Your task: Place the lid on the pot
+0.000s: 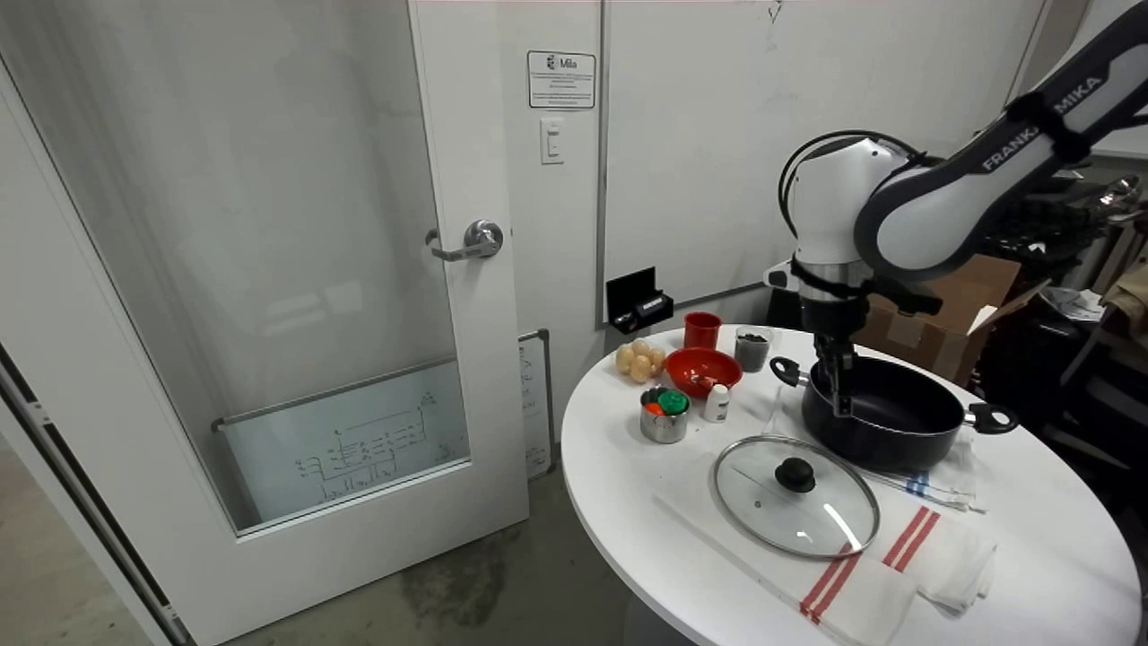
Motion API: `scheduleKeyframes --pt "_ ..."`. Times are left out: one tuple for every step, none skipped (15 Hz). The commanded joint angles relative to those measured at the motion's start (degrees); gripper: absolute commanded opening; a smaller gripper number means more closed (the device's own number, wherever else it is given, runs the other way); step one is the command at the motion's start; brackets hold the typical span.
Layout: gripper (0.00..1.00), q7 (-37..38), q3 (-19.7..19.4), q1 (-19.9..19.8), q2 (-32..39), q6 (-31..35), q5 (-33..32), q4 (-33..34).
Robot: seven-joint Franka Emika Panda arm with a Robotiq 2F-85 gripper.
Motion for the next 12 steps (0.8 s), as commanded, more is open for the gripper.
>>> scheduleKeyframes --pt "1.0 0.4 0.1 0.73 6.12 2.19 -2.28 4.96" --pt "1.0 0.29 0.09 0.88 7.29 2.81 -2.5 5.64" --pt "1.0 0.28 0.1 0.99 8.54 3.46 -2.62 6.37" --pt "1.0 0.27 0.05 1.1 9.61 4.11 -2.78 6.97" --pt "1.0 -0.04 0.27 0.94 10.7 4.92 -2.63 7.51" --pt "1.0 -0.11 0.26 0.99 11.73 5.47 -2.68 8.08" --pt "1.0 -0.3 0.35 0.94 12.74 5.95 -2.6 8.68" --pt "1.0 -0.68 0.57 0.72 13.73 6.22 -2.4 9.29" --pt "1.0 -0.84 0.55 0.71 14.68 6.55 -2.47 9.85" --pt "1.0 -0.92 0.48 0.75 15.51 6.79 -2.55 10.43" --pt "1.0 -1.21 0.5 0.65 16.43 7.04 -2.6 11.1" --pt "1.0 -1.65 0.58 0.52 17.27 7.3 -2.62 11.72"
